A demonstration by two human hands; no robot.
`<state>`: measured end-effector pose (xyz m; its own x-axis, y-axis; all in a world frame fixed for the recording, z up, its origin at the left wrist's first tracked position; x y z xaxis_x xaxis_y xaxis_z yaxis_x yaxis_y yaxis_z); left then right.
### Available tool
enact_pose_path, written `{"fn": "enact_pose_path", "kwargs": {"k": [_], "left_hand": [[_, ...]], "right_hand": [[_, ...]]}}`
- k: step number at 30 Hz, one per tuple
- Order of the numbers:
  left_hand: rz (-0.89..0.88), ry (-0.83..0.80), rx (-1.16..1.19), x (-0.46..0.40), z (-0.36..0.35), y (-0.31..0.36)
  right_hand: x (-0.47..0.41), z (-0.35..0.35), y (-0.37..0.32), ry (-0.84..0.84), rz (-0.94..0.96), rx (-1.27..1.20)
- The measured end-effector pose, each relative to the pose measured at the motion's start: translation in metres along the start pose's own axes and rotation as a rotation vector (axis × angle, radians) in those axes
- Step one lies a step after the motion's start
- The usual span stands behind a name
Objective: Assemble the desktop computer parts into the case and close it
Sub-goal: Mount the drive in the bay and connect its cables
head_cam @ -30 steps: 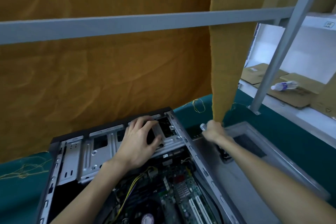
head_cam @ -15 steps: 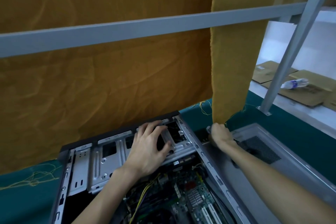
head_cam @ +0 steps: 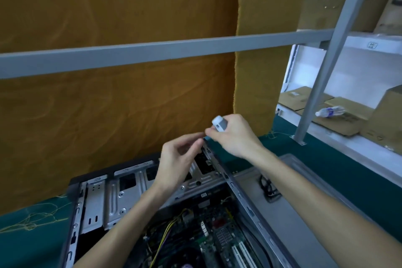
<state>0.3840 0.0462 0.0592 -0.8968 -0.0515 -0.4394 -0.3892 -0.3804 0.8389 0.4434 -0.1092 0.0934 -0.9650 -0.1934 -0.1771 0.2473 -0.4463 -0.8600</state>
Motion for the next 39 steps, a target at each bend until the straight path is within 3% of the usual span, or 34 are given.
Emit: {"fn": "enact_pose_path", "kwargs": {"k": [2,6,10,14,19,26,30,39], "left_hand": [[-0.003,0.067,0.201,-0.005,0.005,0.014],[0.058,0.181,0.376,-0.010,0.020,0.013],[0.136,0.069,0.437,-0.012,0.020,-0.001],[0.248,-0.003,0.558,-0.004,0.021,-0.019],[0.305,-0.040,0.453,0.016,0.026,-0.041],[0.172,-0.116,0.266,0.023,0.025,-0.029],[0.081,-0.114,0.187,0.025,0.022,-0.023],[0.061,-0.023,0.146,0.022,0.026,-0.026]], "right_hand": [[0.007,-0.005,-0.023,-0.024,0.004,-0.154],[0.016,-0.022,-0.032,-0.076,-0.195,-0.681],[0.025,-0.047,-0.019,-0.111,-0.304,-0.889],[0.027,-0.038,0.009,0.123,-0.365,-1.178],[0.028,-0.018,0.050,0.452,-0.344,-1.647],[0.035,-0.013,0.086,0.630,-0.362,-1.829],[0.034,-0.013,0.091,0.643,-0.374,-1.840],[0.029,-0.019,0.089,0.627,-0.377,-1.849]]}}
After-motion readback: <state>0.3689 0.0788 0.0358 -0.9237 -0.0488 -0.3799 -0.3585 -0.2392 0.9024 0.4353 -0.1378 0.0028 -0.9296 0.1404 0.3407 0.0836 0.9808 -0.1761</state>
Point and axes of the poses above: each hand's wrist, its own x-axis away from the middle knuckle, its own z-axis out of the back of the hand, y = z × x, the point moved 8 cm from there along -x, towards the middle knuckle, and after that the axes turned 10 degrees about -x, right-handed, at the moved point
